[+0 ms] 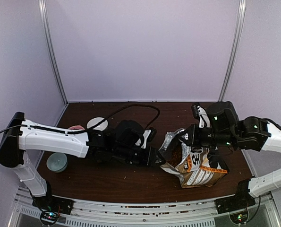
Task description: Serve the pet food
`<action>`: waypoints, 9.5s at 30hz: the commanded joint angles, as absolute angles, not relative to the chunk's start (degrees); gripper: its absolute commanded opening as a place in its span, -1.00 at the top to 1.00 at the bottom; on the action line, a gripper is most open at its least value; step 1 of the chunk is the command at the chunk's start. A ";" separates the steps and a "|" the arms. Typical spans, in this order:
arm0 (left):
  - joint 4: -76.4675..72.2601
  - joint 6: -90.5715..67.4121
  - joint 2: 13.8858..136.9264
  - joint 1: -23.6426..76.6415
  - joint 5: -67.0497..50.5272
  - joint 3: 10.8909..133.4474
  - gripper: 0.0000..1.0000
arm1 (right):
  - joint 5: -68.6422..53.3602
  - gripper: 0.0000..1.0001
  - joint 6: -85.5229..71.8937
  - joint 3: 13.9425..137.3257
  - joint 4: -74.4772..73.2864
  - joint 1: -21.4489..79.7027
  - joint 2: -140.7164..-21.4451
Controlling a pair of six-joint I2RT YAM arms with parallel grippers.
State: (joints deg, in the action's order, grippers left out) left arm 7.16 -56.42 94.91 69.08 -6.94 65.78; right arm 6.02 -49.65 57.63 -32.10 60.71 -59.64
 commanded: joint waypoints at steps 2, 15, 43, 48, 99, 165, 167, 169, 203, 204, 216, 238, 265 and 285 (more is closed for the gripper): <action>0.75 -58.13 97.75 69.08 -8.15 68.43 0.34 | 5.38 1.00 -48.55 59.30 -29.41 61.77 -59.54; -4.55 -60.91 95.62 69.15 -7.94 64.82 1.00 | 4.21 1.00 -45.57 62.51 -29.36 64.77 -62.39; -15.76 -37.28 79.28 79.01 2.18 75.08 1.00 | 9.35 0.30 -38.88 73.33 -29.32 71.54 -64.52; -6.23 -34.93 80.83 78.95 11.71 80.17 1.00 | 15.70 -0.60 -38.09 70.27 -31.76 71.40 -56.39; 4.40 -37.98 79.36 76.89 12.18 84.55 0.81 | 20.29 0.99 -13.14 50.68 -15.10 83.41 -53.53; 23.20 -11.72 53.74 63.54 -7.94 62.23 1.00 | 2.91 1.00 -25.54 52.30 -7.79 66.49 -43.30; 25.46 -10.98 53.02 63.50 -7.09 62.53 1.00 | -4.52 1.00 -23.66 49.40 -2.45 66.12 -43.42; 28.06 -10.20 52.41 63.38 -4.66 63.20 1.00 | -9.98 0.92 -22.84 47.13 1.78 65.82 -43.56; 36.13 -7.95 49.68 61.93 2.42 66.07 1.00 | -17.16 1.00 -15.45 46.16 -2.91 65.05 -49.68; 36.85 -7.79 49.32 61.84 3.03 66.15 1.00 | -16.26 1.00 -15.74 45.57 -2.13 65.05 -48.79; 49.73 -6.40 54.73 61.79 2.05 70.63 1.00 | -18.28 1.00 -19.24 41.23 5.76 65.07 -46.33; 42.03 -1.75 84.92 72.51 -11.62 98.70 -0.53 | -19.56 -0.24 -17.78 40.05 -3.14 64.95 -41.91; 43.82 -0.54 91.08 72.60 -10.18 100.02 -0.54 | -17.24 1.00 -17.12 39.47 -2.04 64.79 -42.74; 46.33 0.58 98.06 72.60 -19.45 104.00 0.97 | -18.45 1.00 -17.45 39.05 0.17 64.81 -42.90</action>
